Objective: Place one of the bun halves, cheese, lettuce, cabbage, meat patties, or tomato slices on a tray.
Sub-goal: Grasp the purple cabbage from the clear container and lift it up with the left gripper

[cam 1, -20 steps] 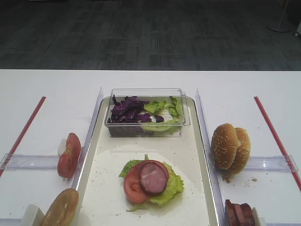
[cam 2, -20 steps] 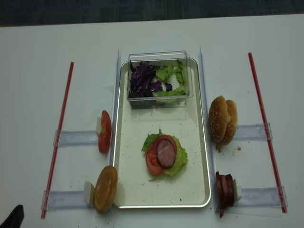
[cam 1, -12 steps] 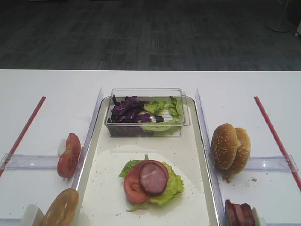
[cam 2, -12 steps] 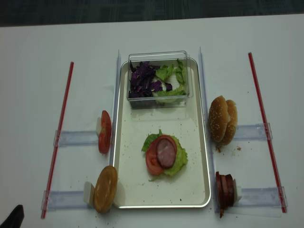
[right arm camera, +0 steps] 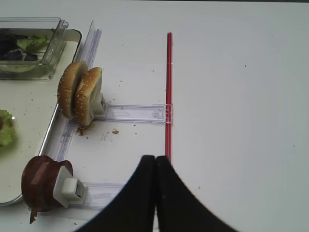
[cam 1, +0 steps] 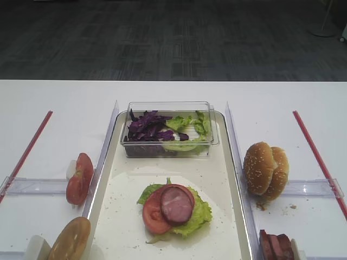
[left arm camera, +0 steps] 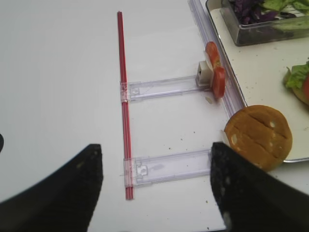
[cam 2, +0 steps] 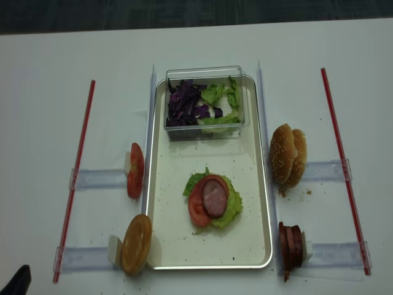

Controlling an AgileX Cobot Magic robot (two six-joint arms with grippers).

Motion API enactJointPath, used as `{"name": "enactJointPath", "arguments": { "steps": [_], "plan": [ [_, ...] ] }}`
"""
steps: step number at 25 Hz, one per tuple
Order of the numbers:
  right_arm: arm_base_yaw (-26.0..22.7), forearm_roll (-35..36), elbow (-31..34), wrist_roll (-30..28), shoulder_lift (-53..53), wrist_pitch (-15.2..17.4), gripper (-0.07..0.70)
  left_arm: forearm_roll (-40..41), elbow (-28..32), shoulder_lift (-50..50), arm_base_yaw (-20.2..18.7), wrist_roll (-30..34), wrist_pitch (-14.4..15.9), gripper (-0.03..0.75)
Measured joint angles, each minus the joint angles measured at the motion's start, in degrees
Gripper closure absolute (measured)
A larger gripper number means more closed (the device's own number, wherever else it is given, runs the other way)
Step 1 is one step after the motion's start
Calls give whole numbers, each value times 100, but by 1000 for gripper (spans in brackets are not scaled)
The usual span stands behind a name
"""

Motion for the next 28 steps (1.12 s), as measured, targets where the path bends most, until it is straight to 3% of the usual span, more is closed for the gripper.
{"name": "enactJointPath", "arguments": {
  "steps": [9, 13, 22, 28],
  "plan": [
    [0, 0, 0, 0, 0, 0, 267, -37, -303, 253, 0, 169, -350, 275],
    [0, 0, 0, 0, 0, 0, 267, -93, -583, 1178, 0, 267, -751, 275],
    [0, 0, 0, 0, 0, 0, 267, -123, -1471, 3789, 0, 302, -1965, 275],
    [0, 0, 0, 0, 0, 0, 267, -123, -2266, 5478, -21, 314, -2321, 275]
  ]
}}
